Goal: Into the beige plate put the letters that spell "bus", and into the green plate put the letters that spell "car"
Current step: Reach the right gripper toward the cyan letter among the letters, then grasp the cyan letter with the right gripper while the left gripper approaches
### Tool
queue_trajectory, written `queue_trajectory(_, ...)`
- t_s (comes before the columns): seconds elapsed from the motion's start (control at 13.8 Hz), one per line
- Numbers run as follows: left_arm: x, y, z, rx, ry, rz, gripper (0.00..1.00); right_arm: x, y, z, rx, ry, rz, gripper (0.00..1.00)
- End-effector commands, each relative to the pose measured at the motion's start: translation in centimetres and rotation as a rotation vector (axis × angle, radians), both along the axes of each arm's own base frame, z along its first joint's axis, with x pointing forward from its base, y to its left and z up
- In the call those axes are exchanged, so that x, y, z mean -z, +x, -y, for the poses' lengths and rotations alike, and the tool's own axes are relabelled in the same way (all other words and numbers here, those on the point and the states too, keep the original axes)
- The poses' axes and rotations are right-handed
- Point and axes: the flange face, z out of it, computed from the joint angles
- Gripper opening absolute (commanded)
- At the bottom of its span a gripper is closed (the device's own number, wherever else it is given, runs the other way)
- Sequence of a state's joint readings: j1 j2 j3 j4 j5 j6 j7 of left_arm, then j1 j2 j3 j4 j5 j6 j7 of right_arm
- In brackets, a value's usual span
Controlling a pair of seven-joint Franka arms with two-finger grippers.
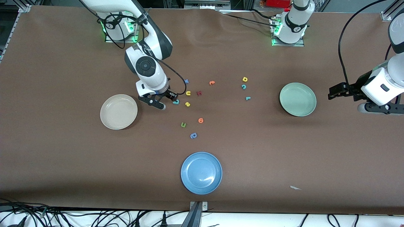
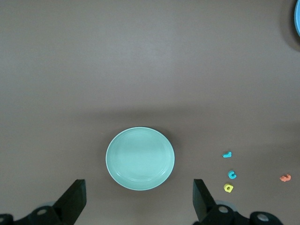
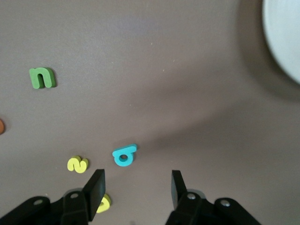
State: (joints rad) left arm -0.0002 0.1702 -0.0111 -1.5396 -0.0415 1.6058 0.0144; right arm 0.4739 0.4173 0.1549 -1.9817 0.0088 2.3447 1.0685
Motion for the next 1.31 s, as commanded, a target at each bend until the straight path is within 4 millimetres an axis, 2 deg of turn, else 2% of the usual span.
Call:
queue_trajectory(0.0, 0.2, 0.1, 0.9, 0.028, -0.023, -0.018, 1.00, 0.8, -0.4, -1.0, 0.077, 0.009, 0.017, 0.65)
queue_trajectory(0.36, 5.0, -1.8, 7.2, 0.127, -0.041, -0.192, 1.00, 2.6, -0.3, -1.3, 0.153, 0.022, 0.029, 0.65)
queue_trajectory(0.51, 7.3, -3.1, 9.6, 0.133, -0.072, -0.245, 1.00, 2.8, -0.3, -1.3, 0.153, 0.020, 0.027, 0.65)
queue_trajectory(0.58, 8.3, -3.5, 10.2, 0.121, -0.110, -0.265, 1.00, 3.0, -0.3, -1.3, 0.156, 0.020, 0.024, 0.65)
queue_trajectory(0.73, 10.6, -4.7, 12.4, 0.071, -0.148, -0.243, 1.00, 3.4, -0.3, -1.3, 0.181, 0.026, 0.031, 0.65)
queue_trajectory(1.09, 19.7, -11.8, 19.8, 0.047, -0.098, -0.169, 0.99, 5.4, -0.4, -1.2, 0.198, 0.032, 0.032, 0.65)
queue_trajectory(1.24, 23.1, -14.4, 20.9, 0.051, -0.084, -0.165, 0.95, 5.7, -0.5, -1.2, 0.204, 0.030, 0.030, 0.65)
